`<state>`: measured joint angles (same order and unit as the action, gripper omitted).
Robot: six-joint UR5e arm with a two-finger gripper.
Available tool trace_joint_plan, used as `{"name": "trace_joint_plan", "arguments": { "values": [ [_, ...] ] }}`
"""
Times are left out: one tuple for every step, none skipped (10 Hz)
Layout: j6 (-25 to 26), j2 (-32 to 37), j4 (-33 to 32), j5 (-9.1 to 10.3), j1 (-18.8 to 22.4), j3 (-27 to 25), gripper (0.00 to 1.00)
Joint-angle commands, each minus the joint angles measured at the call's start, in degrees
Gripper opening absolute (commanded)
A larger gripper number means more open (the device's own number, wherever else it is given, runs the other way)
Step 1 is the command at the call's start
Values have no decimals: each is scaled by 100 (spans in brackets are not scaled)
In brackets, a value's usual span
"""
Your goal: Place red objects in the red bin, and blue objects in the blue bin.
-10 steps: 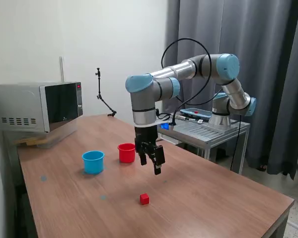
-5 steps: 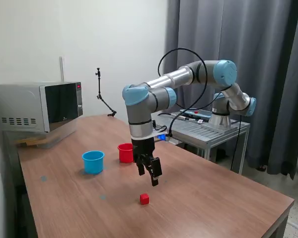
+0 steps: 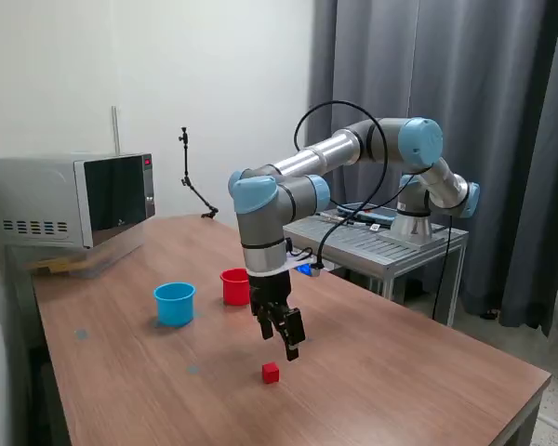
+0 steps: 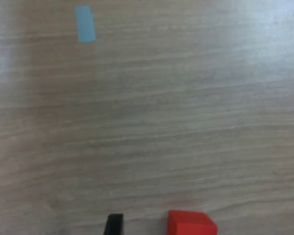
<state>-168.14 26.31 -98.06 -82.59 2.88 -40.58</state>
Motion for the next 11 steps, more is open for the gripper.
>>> {"name": "trace_joint_plan", "arguments": {
  "values": [
    [-43, -82, -29, 6, 37, 86, 100],
    [-78, -100, -47, -2, 37, 94, 100],
    [-139, -135, -64, -3, 37, 147, 100],
    [-148, -152, -73, -3, 46, 156, 100],
    [-148, -187, -134, -3, 46, 165, 100],
    [-148, -266, -152, -3, 55, 217, 100],
    [-148, -319, -213, -3, 98, 226, 100],
    [-140, -320, -397, -3, 133, 209, 100],
    [-140, -320, -424, -20, 142, 209, 100],
    [-131, -328, -529, -38, 143, 191, 100],
    [-122, -328, -565, -55, 143, 183, 100]
  ]
}}
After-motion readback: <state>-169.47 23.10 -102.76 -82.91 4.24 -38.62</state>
